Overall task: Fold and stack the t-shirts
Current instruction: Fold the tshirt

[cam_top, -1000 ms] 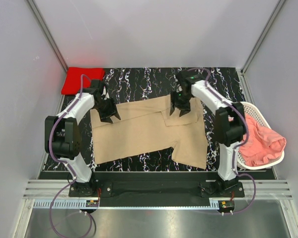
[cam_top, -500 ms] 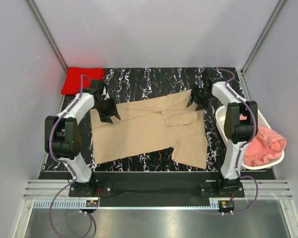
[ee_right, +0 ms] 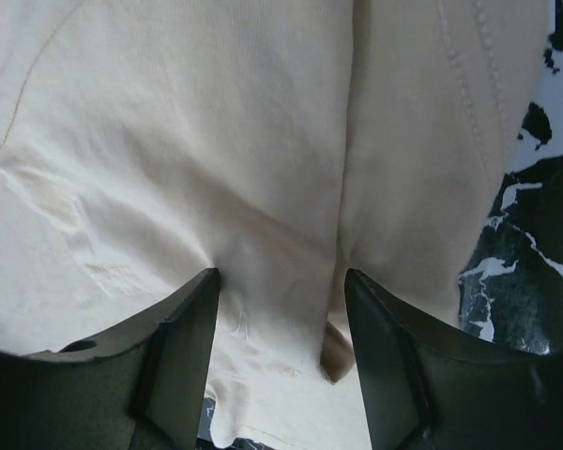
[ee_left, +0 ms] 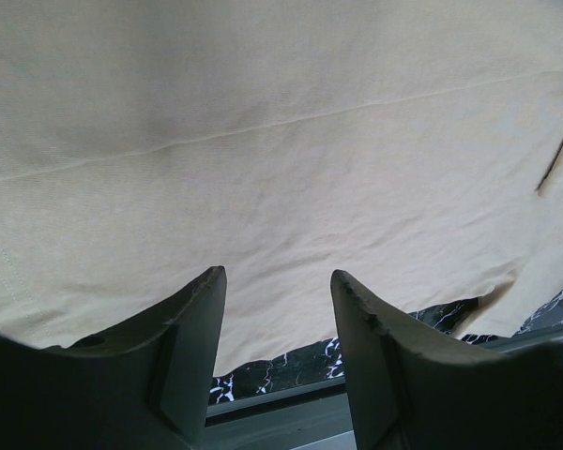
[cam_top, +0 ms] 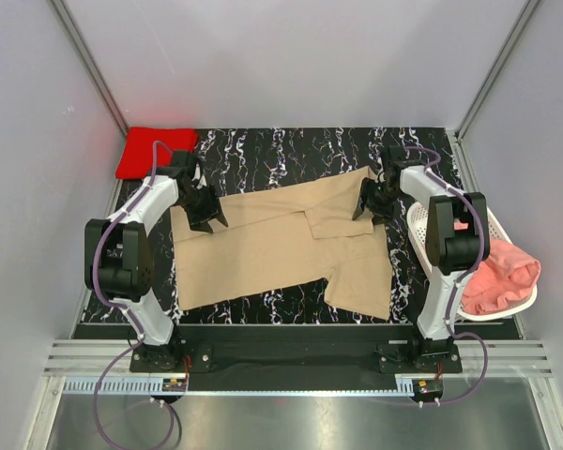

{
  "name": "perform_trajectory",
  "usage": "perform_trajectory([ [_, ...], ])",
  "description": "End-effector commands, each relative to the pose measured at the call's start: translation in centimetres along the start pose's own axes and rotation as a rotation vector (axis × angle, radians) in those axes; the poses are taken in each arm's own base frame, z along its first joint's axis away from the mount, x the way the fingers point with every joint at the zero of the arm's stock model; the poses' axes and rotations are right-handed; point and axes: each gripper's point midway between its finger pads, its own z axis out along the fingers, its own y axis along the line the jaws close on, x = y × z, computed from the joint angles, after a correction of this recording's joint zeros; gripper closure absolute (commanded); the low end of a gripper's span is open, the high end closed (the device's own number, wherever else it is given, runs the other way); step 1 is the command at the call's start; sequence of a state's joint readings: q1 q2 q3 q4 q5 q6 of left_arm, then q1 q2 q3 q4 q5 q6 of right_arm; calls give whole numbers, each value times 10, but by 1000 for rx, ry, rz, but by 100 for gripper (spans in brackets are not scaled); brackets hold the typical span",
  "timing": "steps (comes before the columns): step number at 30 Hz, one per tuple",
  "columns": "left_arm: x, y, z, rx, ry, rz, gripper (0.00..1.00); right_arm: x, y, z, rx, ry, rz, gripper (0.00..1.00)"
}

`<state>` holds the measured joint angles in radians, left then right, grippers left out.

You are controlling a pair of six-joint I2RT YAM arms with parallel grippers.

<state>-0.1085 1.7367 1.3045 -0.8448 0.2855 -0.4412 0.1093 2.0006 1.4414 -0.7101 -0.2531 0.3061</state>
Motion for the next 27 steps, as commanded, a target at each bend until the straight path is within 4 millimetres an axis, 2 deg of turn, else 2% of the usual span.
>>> perform_trajectory([
  [1, -3, -3, -2, 24, -7, 11, 46, -13, 12, -27, -47, -91, -40, 36],
  [5, -3, -4, -2, 24, -9, 13, 46, -7, 21, -27, -106, -75, -21, 39],
  [8, -3, -4, -3, 24, -9, 14, 46, -2, 31, -30, -162, -58, 9, 44],
  [11, -3, -4, -3, 25, -13, 16, 46, 7, 34, -33, -177, -25, 59, 57],
  [15, -3, -4, -3, 26, -11, 15, 46, 14, 46, -43, -241, 33, 161, 87],
  [16, -2, -3, -1, 26, -8, 14, 46, 15, 50, -49, -255, 46, 205, 97],
  [18, -2, -4, -1, 29, -7, 15, 46, 14, 42, -53, -223, 52, 256, 100],
  [21, -2, -3, -2, 28, -10, 18, 46, 13, 8, -53, -69, 33, 290, 100],
  [22, -2, -3, -1, 28, -10, 18, 46, 8, -12, -51, 20, -2, 285, 100],
  [24, 0, -2, 0, 28, -2, 18, 46, 0, -29, -47, 95, -44, 214, 94],
  [25, 0, -2, 1, 29, -2, 16, 46, 3, -34, -40, 114, -18, 190, 85],
  [26, 0, -2, 1, 30, 0, 16, 46, 5, -34, -37, 108, 3, 183, 63],
  [27, 0, -2, 2, 29, 1, 17, 46, 8, -31, -35, 93, 30, 178, 58],
])
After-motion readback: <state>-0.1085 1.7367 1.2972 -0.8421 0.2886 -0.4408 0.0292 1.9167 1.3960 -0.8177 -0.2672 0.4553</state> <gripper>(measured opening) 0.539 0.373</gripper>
